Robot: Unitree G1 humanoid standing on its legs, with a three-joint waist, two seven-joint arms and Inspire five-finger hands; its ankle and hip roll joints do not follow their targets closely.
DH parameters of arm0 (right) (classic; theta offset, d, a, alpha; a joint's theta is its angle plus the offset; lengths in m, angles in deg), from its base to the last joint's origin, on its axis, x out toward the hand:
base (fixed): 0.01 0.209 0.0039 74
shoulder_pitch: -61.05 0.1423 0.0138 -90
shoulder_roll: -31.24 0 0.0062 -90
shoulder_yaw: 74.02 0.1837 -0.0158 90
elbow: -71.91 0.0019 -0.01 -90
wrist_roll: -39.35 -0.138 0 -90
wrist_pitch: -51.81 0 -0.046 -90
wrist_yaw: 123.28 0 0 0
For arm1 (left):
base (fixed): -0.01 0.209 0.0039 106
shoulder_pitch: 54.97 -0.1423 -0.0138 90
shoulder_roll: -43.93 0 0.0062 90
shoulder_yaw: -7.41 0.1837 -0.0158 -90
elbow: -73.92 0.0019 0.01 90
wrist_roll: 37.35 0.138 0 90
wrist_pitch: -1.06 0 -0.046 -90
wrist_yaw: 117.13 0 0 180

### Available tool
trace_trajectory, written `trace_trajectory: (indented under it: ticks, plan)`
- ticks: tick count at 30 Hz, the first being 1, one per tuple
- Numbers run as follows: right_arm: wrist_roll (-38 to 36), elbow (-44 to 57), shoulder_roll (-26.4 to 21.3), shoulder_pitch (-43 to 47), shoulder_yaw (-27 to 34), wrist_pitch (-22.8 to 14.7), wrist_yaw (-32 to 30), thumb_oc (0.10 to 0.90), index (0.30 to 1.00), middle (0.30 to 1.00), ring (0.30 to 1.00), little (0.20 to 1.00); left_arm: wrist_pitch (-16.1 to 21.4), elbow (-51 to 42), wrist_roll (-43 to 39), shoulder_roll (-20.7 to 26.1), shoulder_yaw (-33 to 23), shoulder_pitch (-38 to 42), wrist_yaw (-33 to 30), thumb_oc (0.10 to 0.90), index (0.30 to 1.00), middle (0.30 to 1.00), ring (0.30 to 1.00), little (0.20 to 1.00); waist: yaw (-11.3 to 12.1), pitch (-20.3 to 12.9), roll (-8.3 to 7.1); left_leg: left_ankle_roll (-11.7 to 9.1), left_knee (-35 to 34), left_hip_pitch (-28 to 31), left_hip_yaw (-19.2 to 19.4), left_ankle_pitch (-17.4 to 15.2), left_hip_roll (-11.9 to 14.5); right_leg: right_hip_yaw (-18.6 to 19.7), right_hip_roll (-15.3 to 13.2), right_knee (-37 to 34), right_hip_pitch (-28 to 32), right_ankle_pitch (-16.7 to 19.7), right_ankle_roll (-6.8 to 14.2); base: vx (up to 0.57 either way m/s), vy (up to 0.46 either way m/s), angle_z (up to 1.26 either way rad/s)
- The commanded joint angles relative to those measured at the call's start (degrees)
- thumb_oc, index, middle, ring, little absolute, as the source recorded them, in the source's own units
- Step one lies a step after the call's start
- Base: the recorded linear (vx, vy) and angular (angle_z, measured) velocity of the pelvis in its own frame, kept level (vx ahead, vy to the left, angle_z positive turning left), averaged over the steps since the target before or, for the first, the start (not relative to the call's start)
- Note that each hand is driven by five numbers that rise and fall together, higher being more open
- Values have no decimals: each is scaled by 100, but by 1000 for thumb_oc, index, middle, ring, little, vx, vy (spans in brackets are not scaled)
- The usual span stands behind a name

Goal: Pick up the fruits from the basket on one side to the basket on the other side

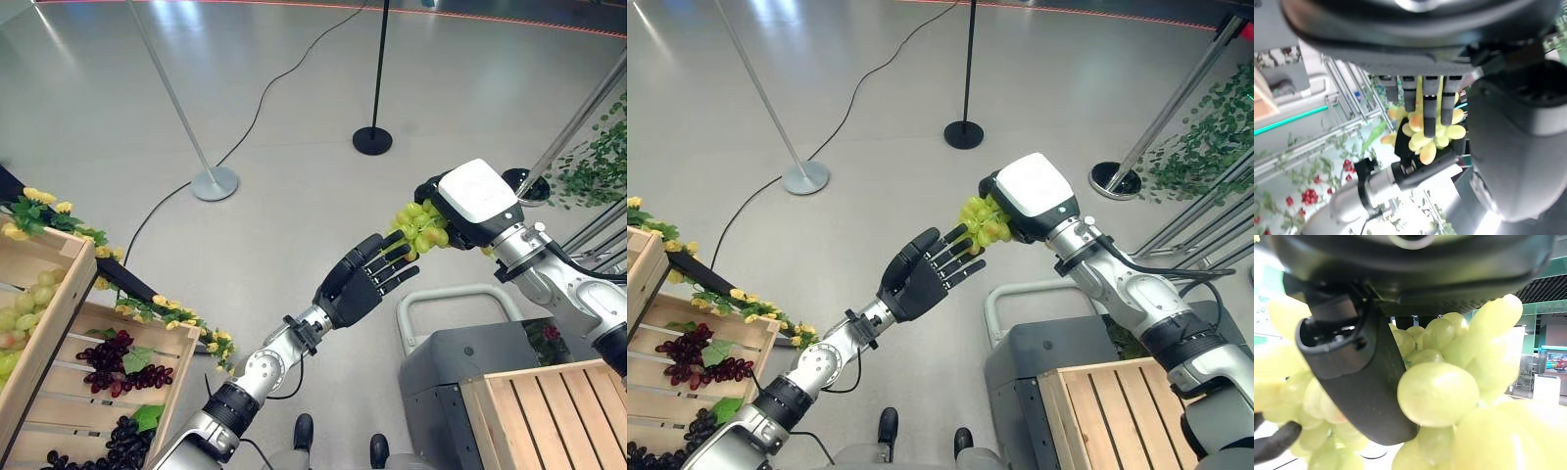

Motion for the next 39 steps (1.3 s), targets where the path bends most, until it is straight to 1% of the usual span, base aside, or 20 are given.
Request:
trace_trajectory:
  ticks: [1,2,3,5,6,7,8,9,11,12,13,14,18,22,24,28,30,34,38,39]
  plan:
    - [-131,330,-270,806,72,79,-218,400,300,300,300,300,893,43,1378,60,-10,697,-716,800,900,900,900,900,51,-922,-331,-192,8,471,438,-622,168,-288,-219,5,-174,484,46,40,14,0]
    - [-62,328,-325,806,122,83,-195,400,300,300,300,300,1001,-13,1938,216,-13,724,-1008,800,900,900,900,900,62,-929,-330,-195,8,479,437,-627,171,-297,-225,3,-166,483,59,0,0,0]
    - [-45,347,-381,790,173,88,-180,400,300,300,300,300,1070,-39,2187,360,-16,748,-1163,800,900,900,900,900,73,-934,-322,-193,8,484,432,-630,170,-309,-229,2,-163,484,69,0,0,0]
    - [-105,394,-545,844,255,185,-4,400,300,300,300,300,1263,-127,3318,828,-44,845,-1682,800,900,900,900,900,117,-939,-325,-186,8,504,421,-631,166,-321,-236,2,-146,485,95,0,0,0]
    - [-106,397,-545,843,258,187,-1,400,300,300,300,300,1261,-132,3324,828,-43,843,-1689,800,900,900,900,900,117,-935,-326,-186,8,508,421,-632,166,-322,-236,2,-142,484,95,0,0,0]
    - [-214,338,-652,949,245,227,63,400,300,300,300,300,1289,-318,4311,1203,-54,961,-2170,800,900,900,900,900,163,-935,-327,-184,8,517,397,-623,168,-341,-238,2,-121,479,107,0,0,0]
    - [-242,313,-703,980,265,221,68,400,300,300,300,300,1251,-453,4842,1422,-62,1036,-2450,800,900,900,900,900,184,-935,-325,-183,8,516,377,-623,169,-351,-237,2,-114,474,112,0,0,0]
    - [-279,304,-748,999,284,208,83,400,300,300,300,300,1194,-550,5120,1563,-84,1094,-2567,800,900,900,900,900,196,-934,-332,-184,8,519,366,-623,170,-362,-237,2,-108,471,117,0,0,0]
    - [-330,280,-910,1104,310,161,172,400,300,300,300,300,971,-855,6088,2060,-172,1305,-2861,800,900,900,900,900,244,-929,-340,-190,8,517,322,-621,172,-404,-238,2,-94,460,124,1,-3,2]
    - [-321,279,-916,1109,312,156,174,400,300,300,300,300,965,-869,6163,2083,-174,1312,-2864,800,900,900,900,900,244,-926,-342,-190,8,518,318,-621,172,-407,-238,2,-90,458,124,4,-12,8]
    - [-361,321,-1067,1168,309,146,219,400,300,300,300,300,854,-1074,6432,2478,-188,1487,-2981,800,900,900,900,900,277,-935,-350,-197,8,513,289,-619,175,-444,-244,2,-81,452,135,2,-16,13]
    - [-354,346,-1142,1201,313,150,252,400,300,300,300,300,821,-1189,6675,2675,-230,1566,-3035,800,900,900,900,900,298,-937,-357,-198,8,505,270,-620,174,-466,-245,2,-79,448,140,3,-21,12]
    - [-387,437,-1343,1368,280,164,586,400,300,300,300,300,751,-1525,7171,3232,-321,1716,-3210,800,900,900,900,900,368,-951,-372,-207,8,500,201,-627,178,-525,-253,2,-68,437,151,3,-9,6]
    - [-501,480,-1369,1580,147,160,873,400,300,300,300,300,672,-1680,7256,3349,-355,1718,-3128,800,900,900,900,900,414,-960,-379,-214,8,504,168,-637,177,-561,-261,2,-50,420,152,6,13,9]
    - [-519,464,-1295,1747,17,141,1014,400,300,300,300,300,561,-1607,7312,3271,-249,1754,-3007,800,900,900,900,900,421,-965,-382,-215,8,514,148,-645,176,-570,-261,2,-33,412,156,15,16,12]
    - [-523,442,-1080,2000,-204,130,1224,400,300,300,300,300,446,-1418,6958,3006,-79,1810,-2797,800,900,900,900,900,419,-970,-390,-211,8,529,116,-655,166,-580,-272,2,-12,401,166,0,0,0]
    - [-457,465,-947,2082,-274,94,1359,400,300,300,300,300,395,-1345,6535,2776,-24,1844,-2587,800,900,900,900,900,418,-964,-398,-209,8,535,111,-649,169,-582,-276,2,-7,406,170,0,0,0]
    - [-346,434,-656,2264,-471,72,1481,400,300,300,300,300,146,-1197,6157,2396,99,1996,-2452,800,900,900,900,900,402,-960,-396,-214,8,548,114,-639,179,-564,-279,4,-3,411,178,0,0,0]
    - [-263,444,-399,2486,-609,16,1530,400,300,300,300,300,7,-901,5138,1970,149,2098,-2283,800,900,900,900,900,365,-944,-403,-219,8,557,120,-631,184,-531,-279,7,-9,409,179,0,0,0]
    - [-259,450,-360,2525,-629,14,1542,400,300,300,300,300,-4,-842,4997,1884,140,2104,-2252,800,900,900,900,900,359,-940,-406,-219,8,559,122,-628,187,-524,-279,8,-11,411,178,0,0,0]
